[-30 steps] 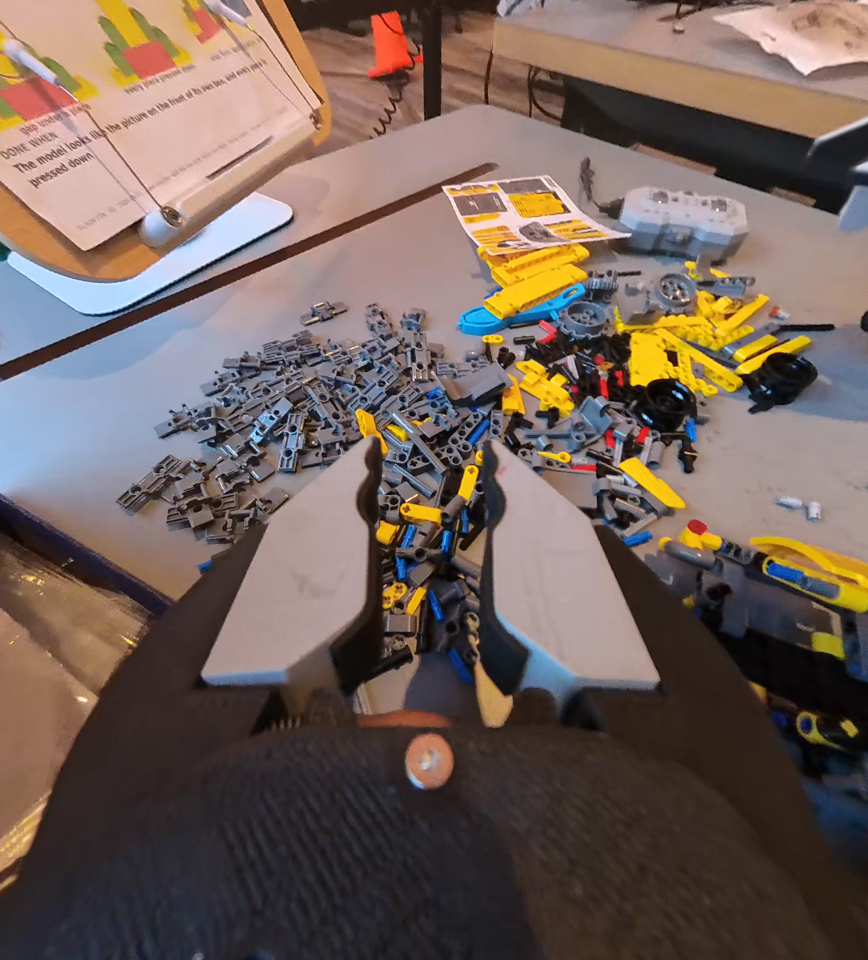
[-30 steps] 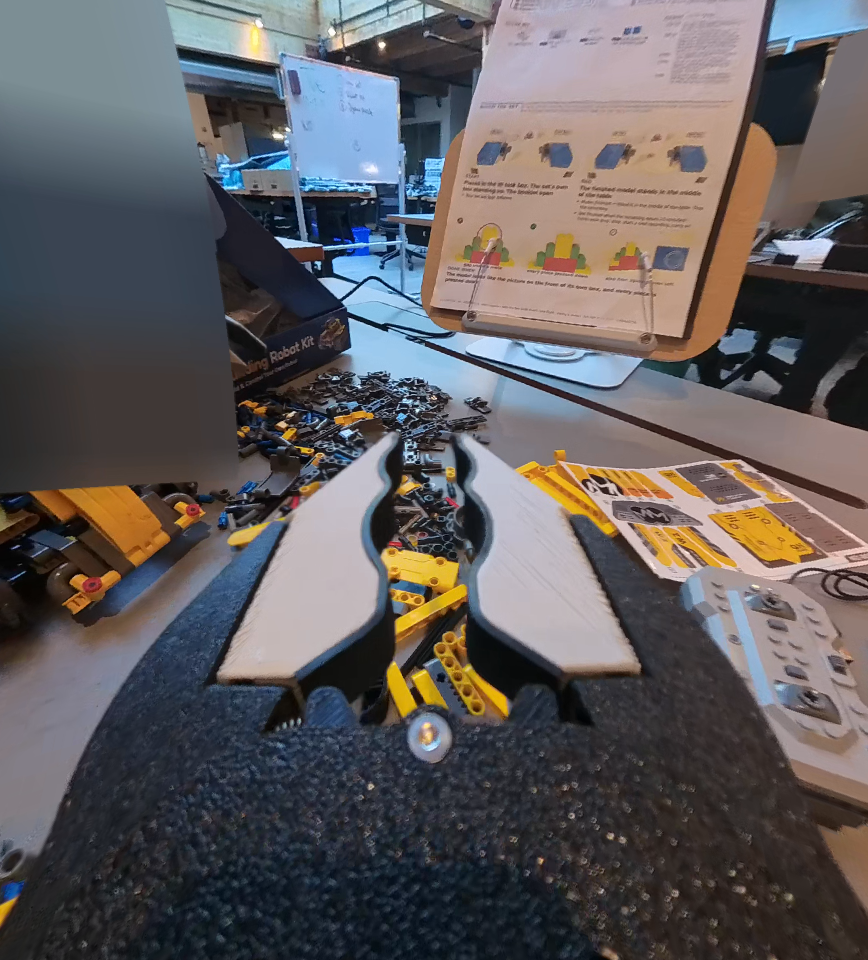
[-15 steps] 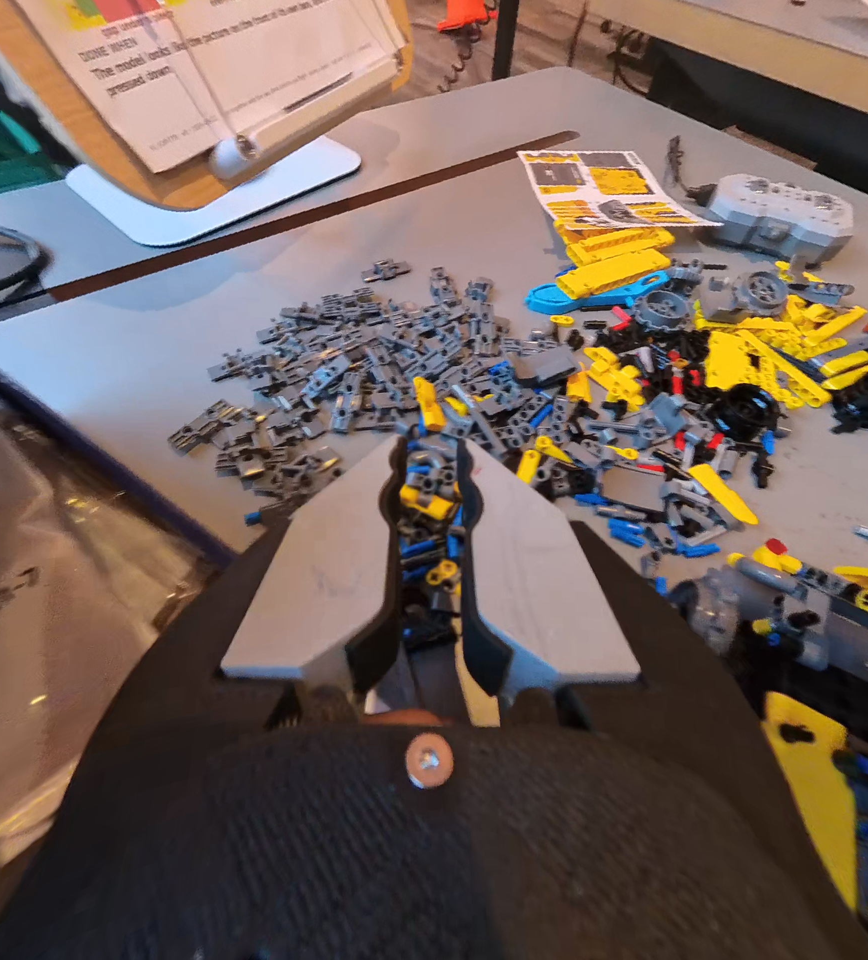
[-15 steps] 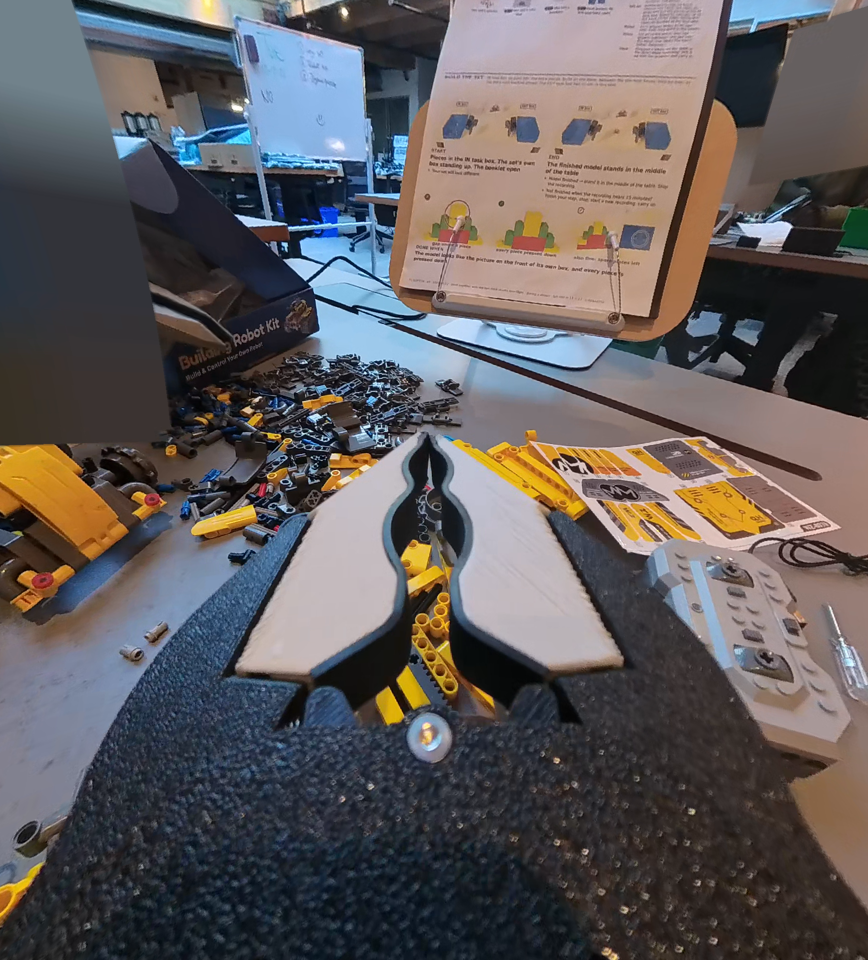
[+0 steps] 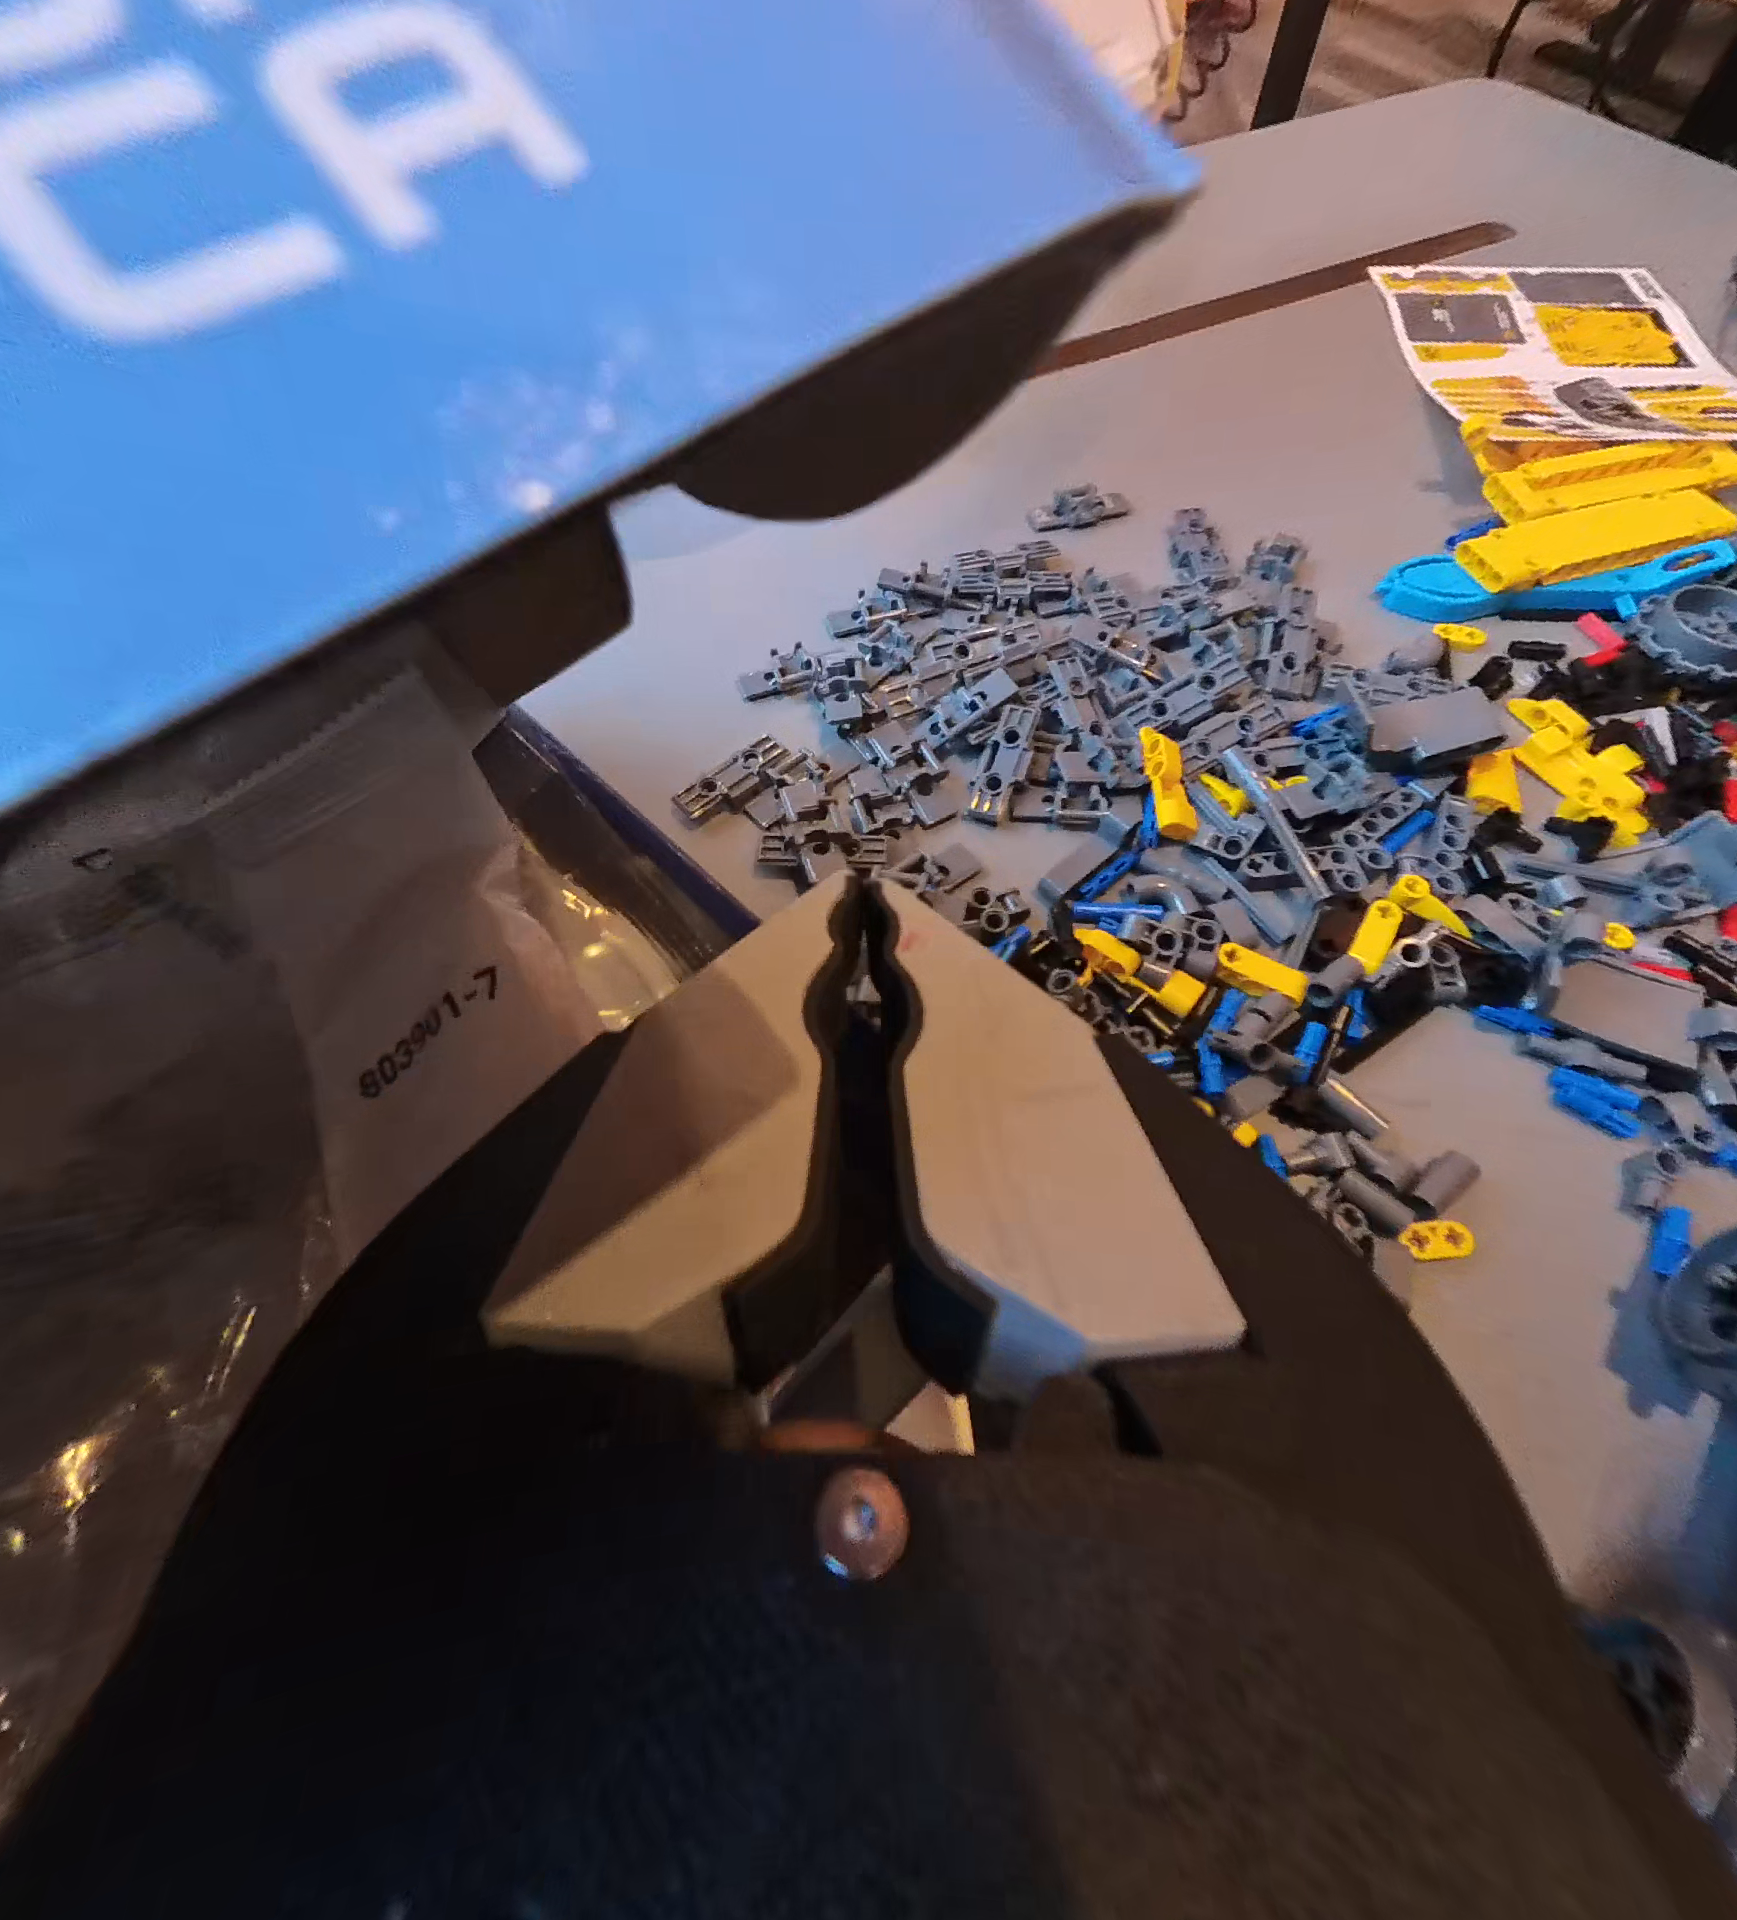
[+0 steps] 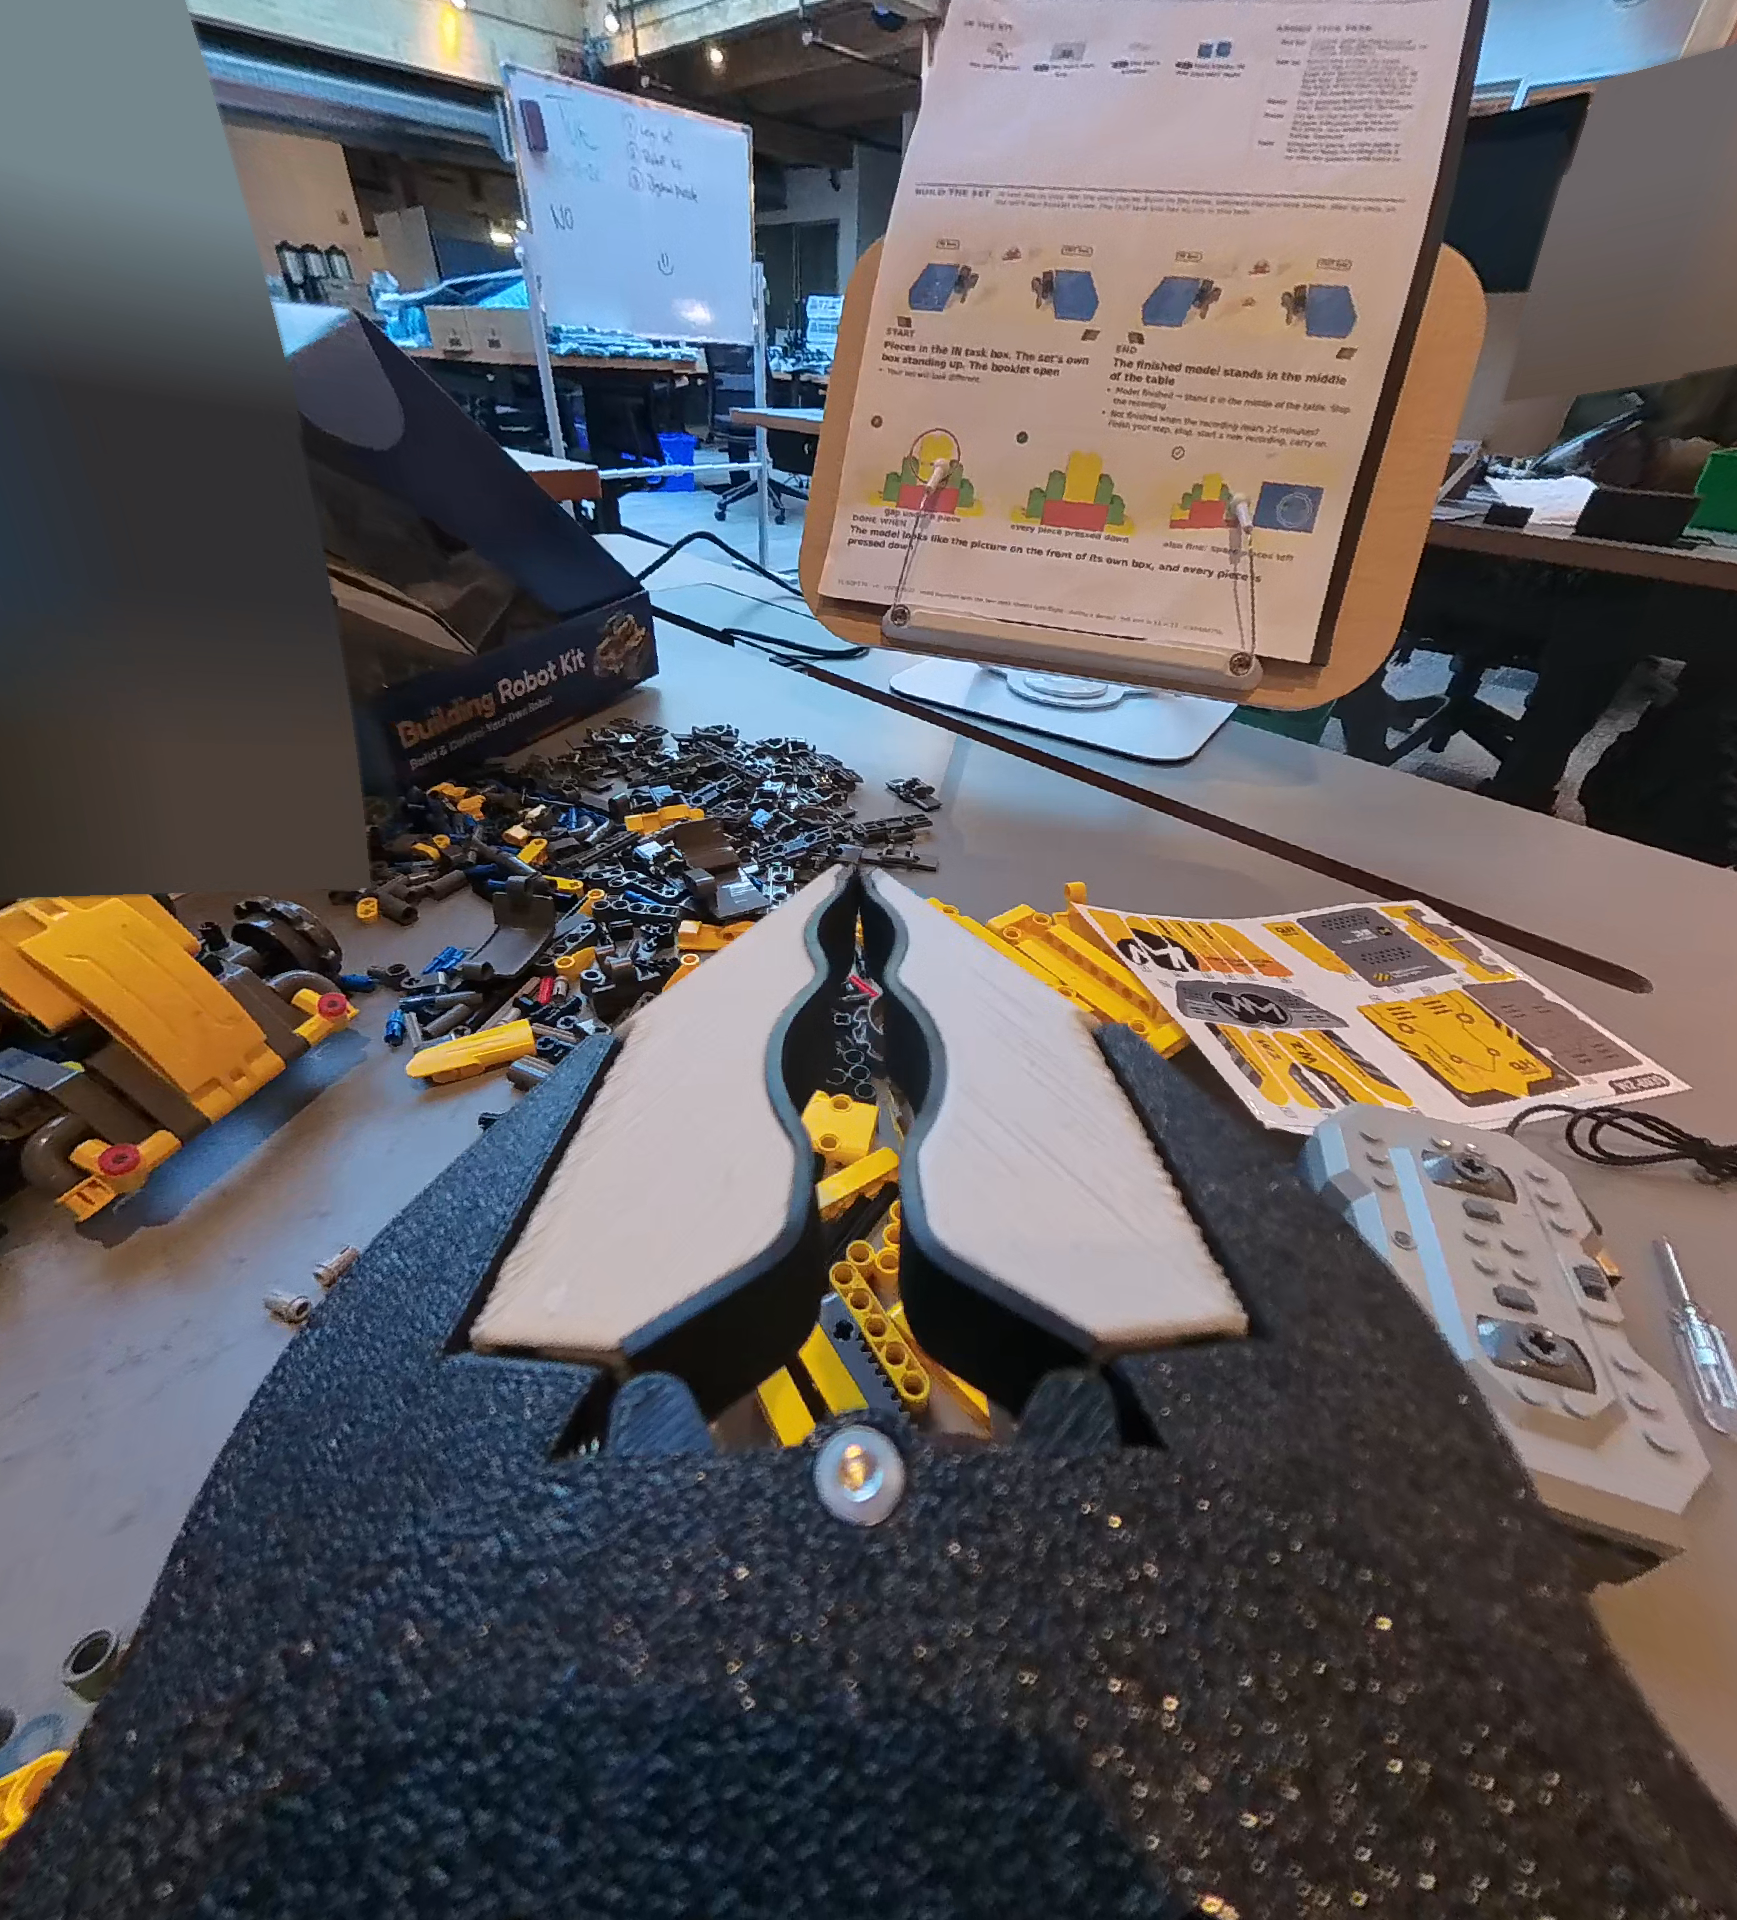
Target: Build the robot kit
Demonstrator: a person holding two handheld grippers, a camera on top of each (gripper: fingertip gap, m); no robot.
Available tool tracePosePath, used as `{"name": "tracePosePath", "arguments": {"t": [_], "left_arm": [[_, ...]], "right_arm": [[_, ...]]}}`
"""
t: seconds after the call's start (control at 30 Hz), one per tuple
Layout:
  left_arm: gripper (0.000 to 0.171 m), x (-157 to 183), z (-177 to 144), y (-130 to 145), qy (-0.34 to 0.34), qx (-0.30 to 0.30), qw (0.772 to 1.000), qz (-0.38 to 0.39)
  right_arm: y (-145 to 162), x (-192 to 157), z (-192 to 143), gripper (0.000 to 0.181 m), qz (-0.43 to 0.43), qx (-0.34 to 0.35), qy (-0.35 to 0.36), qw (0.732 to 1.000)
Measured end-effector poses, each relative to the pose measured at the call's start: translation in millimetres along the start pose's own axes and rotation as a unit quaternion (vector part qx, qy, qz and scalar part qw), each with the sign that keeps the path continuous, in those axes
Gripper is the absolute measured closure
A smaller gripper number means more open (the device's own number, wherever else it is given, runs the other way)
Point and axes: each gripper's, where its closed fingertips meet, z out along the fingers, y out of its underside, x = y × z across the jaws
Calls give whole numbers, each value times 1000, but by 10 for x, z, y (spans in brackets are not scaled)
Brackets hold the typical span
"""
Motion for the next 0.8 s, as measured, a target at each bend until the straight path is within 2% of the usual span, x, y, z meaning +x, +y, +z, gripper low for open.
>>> {"name": "tracePosePath", "arguments": {"t": [0.33, 0.37, 0.43, 0.5, 0.57, 0.7, 0.8], "left_arm": [[170, -257, 31, -9, -71, 15, 997, 17], [163, -236, 29, -18, -65, 18, 998, 18], [138, -172, 14, -54, -52, 27, 998, 9], [133, -105, -7, -90, -43, 34, 998, 8], [118, -87, -31, -125, -50, 42, 998, 13], [120, -84, -104, -207, -60, 63, 996, 18], [139, -50, -156, -257, -51, 74, 996, 12]], "right_arm": [[-13, -19, -3, 181, -3, 2, -2, 1000], [-13, -22, -2, 181, -4, 2, -2, 1000], [-14, -25, -3, 181, -6, 2, -2, 1000], [-12, -18, -5, 181, -7, 2, 0, 1000], [-8, -10, -6, 181, -6, 1, 1, 1000], [7, 0, 0, 181, -5, -1, 3, 1000], [19, -3, 9, 181, -6, -4, 3, 1000]]}}
